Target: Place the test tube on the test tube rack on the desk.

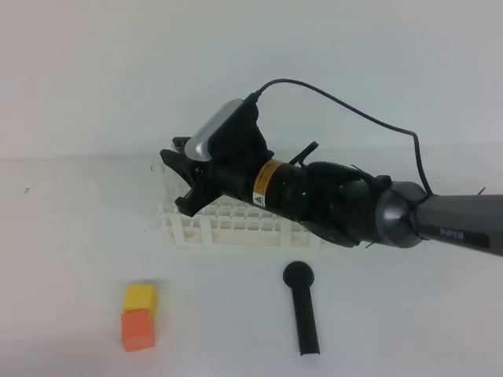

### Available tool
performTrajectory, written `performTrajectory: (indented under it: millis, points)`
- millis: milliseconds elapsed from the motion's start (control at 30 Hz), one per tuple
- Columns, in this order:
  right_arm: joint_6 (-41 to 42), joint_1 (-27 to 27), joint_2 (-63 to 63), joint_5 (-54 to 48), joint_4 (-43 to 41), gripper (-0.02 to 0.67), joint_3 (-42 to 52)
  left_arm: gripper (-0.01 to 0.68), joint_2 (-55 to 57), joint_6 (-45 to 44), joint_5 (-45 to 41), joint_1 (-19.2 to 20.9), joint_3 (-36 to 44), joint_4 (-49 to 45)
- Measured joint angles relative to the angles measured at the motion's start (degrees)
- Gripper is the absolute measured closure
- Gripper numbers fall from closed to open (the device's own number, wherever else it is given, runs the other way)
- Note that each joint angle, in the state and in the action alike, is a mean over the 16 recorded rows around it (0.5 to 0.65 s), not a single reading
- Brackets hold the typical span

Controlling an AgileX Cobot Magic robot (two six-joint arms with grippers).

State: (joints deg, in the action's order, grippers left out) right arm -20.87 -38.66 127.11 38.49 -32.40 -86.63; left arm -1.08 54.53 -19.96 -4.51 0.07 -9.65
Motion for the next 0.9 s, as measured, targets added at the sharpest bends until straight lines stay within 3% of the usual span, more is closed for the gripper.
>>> performTrajectory:
  millis: [300, 533, 900]
  points:
    - [0.55, 0.0, -1.11, -2.69, -1.59, 0.423, 0.0, 0.674, -0.18, 0.0, 0.0, 0.0, 0.0, 0.0]
    - [-1.03, 0.0, -5.95, -9.49, -9.48, 0.51, 0.0, 0.674, -0.3, 0.0, 0.0, 0.01, 0.0, 0.0]
    - [-13.97, 0.1, -25.97, -18.98, -32.86, 0.642, 5.09, 0.674, -0.36, 0.0, 0.0, 0.01, 0.0, 0.0]
